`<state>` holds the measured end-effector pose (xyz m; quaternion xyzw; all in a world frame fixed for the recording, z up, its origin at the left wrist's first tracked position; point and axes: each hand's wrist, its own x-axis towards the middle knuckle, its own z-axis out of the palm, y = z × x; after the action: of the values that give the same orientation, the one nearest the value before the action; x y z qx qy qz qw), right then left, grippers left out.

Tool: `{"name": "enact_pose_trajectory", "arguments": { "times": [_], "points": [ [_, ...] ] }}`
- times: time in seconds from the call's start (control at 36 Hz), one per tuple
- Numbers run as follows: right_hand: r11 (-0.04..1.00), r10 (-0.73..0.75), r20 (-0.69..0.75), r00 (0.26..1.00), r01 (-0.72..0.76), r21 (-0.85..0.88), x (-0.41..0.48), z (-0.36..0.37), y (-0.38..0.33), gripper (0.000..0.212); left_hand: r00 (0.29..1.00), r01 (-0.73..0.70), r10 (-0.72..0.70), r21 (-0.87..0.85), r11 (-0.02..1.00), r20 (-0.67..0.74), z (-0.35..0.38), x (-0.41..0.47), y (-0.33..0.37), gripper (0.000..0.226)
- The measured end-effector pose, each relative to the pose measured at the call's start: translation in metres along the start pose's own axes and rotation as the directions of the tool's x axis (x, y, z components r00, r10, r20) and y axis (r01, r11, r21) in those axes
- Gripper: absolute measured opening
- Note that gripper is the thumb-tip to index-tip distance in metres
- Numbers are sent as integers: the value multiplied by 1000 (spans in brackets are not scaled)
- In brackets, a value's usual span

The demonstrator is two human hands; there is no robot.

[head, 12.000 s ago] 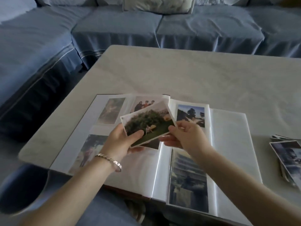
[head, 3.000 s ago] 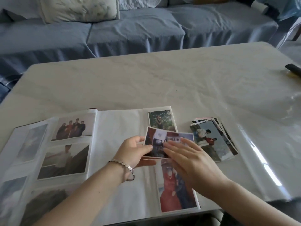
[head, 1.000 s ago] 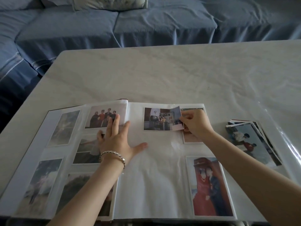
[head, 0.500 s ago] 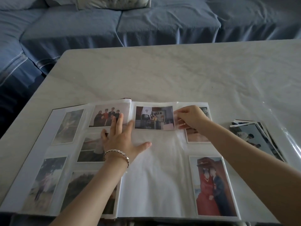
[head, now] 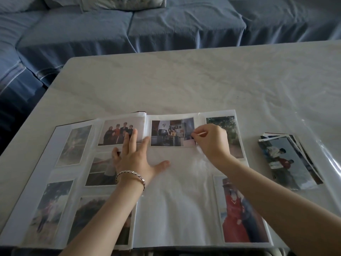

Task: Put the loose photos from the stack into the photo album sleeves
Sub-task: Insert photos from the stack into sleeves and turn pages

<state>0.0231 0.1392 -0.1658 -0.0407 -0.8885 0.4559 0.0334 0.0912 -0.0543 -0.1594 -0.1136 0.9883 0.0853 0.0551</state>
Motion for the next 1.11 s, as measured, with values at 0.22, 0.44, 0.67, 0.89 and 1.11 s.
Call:
{"name": "enact_pose_trajectory", "arguments": {
  "times": [0.22, 0.44, 0.67, 0.89, 1.11],
  "points": [
    [979, -173, -31, 984, 169, -115, -5, 1, 3, 6, 1000, -2, 2, 16, 1000, 1, 0, 0, 1, 99],
    [996, -81, 54, 995, 83, -35, 1, -2, 6, 6, 1000, 1, -2, 20, 1000, 9, -1, -1, 1, 99],
    [992, 99, -32, 995, -96, 85, 5, -3, 0, 22, 1000, -5, 5, 6, 1000, -7, 1, 1, 0, 99],
    [682, -456, 535, 711, 665, -303, -15, 21, -6, 42, 1000, 7, -7, -4, 1000, 1, 1, 0, 1, 98],
    [651, -453, 384, 805, 593, -475, -3, -16, 7, 31, 1000, -2, 1, 55, 999, 15, 2, 2, -1, 99]
  ]
}}
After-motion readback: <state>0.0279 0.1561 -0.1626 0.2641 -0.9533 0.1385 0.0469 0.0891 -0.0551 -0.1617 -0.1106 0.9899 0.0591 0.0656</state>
